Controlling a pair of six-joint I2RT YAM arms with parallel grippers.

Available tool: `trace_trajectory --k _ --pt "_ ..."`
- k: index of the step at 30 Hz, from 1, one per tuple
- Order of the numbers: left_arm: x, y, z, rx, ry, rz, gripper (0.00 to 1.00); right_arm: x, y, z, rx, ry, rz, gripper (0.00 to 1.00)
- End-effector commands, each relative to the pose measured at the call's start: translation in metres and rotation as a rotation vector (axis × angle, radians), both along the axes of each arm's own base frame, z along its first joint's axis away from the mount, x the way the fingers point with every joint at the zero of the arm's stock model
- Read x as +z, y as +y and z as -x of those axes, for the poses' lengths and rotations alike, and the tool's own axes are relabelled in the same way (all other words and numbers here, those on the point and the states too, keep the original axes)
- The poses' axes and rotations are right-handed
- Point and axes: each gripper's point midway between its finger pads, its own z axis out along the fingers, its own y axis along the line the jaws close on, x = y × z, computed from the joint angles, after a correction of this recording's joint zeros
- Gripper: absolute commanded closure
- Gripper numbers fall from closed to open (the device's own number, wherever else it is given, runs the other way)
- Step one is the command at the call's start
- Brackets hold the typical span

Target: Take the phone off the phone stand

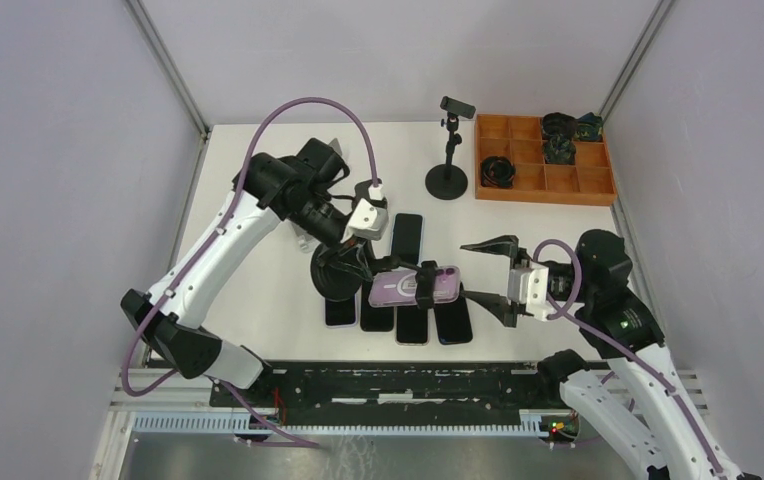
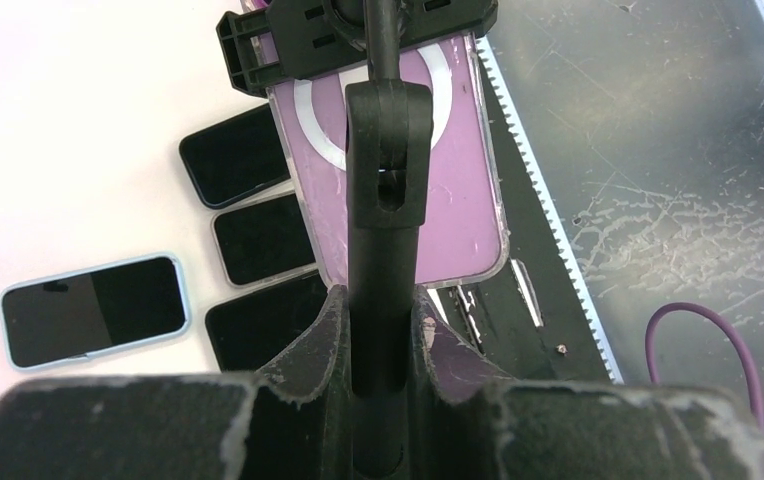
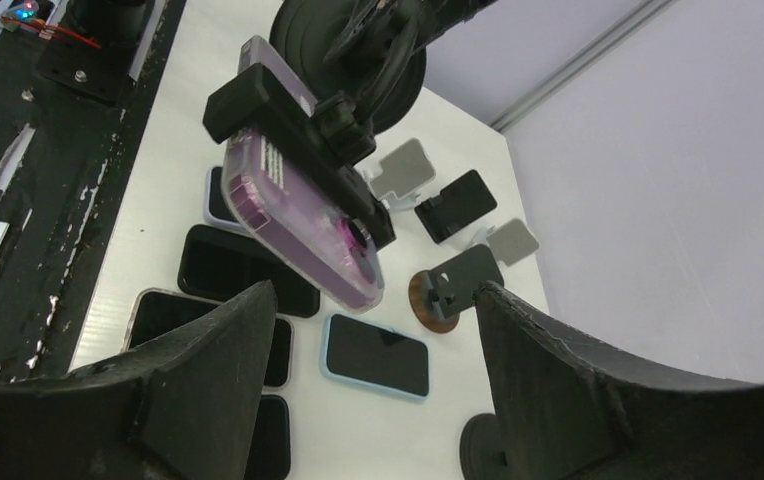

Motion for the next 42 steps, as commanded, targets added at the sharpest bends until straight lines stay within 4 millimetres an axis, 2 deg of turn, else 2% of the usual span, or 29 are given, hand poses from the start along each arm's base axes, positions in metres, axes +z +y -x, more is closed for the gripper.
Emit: trace_trajectory --k 1,11,16,18,22,25,27,31,34,36,37,38,39,42 --pt "0.028 -0.013 0.010 -0.022 0.022 0.096 0.98 0.019 0.010 0.009 0.100 -0.043 -0.058 0.21" --pt "0.040 -0.023 0.006 -0.008 0.082 0.118 0.98 0.006 0.017 0.018 0.166 0.000 -0.071 0.29" --pt "0.044 -0.027 0.004 -0.008 0.093 0.128 0.98 0.009 0.019 0.016 0.168 0.002 -0.078 0.37" --pt "0.043 -0.026 0.003 -0.005 0.091 0.124 0.98 0.012 0.019 0.015 0.169 -0.002 -0.081 0.46" --pt "0.038 -0.025 0.003 -0.007 0.083 0.111 0.98 0.020 0.022 0.017 0.192 0.007 -0.103 0.78" --pt "0.029 -0.024 -0.002 -0.012 0.045 0.090 0.96 0.027 0.024 0.017 0.196 0.045 -0.132 0.92" --pt "0.023 -0.023 -0.007 -0.009 0.028 0.068 0.87 0.034 0.027 0.016 0.187 0.096 -0.171 1.00" --pt "0.009 -0.024 -0.016 -0.006 0.021 0.030 0.72 0.037 0.032 0.006 0.114 0.384 -0.287 1.00" --pt "0.002 -0.025 -0.020 -0.015 0.009 0.019 0.66 0.036 0.040 0.010 0.151 0.620 -0.324 1.00" --pt "-0.001 -0.025 -0.021 -0.022 0.003 0.023 0.57 0.036 0.045 0.018 0.188 0.660 -0.330 1.00" --pt "-0.002 -0.026 -0.022 -0.024 0.005 0.025 0.48 0.037 0.047 0.021 0.196 0.657 -0.334 1.00" --pt "-0.004 -0.027 -0.021 -0.027 0.008 0.028 0.31 0.037 0.049 0.023 0.194 0.659 -0.334 1.00" --pt "-0.005 -0.028 -0.021 -0.030 0.012 0.030 0.22 0.038 0.051 0.023 0.190 0.659 -0.331 1.00" --pt "-0.002 -0.027 -0.016 -0.062 0.008 0.052 0.19 0.042 0.056 0.026 0.202 0.693 -0.310 1.00"
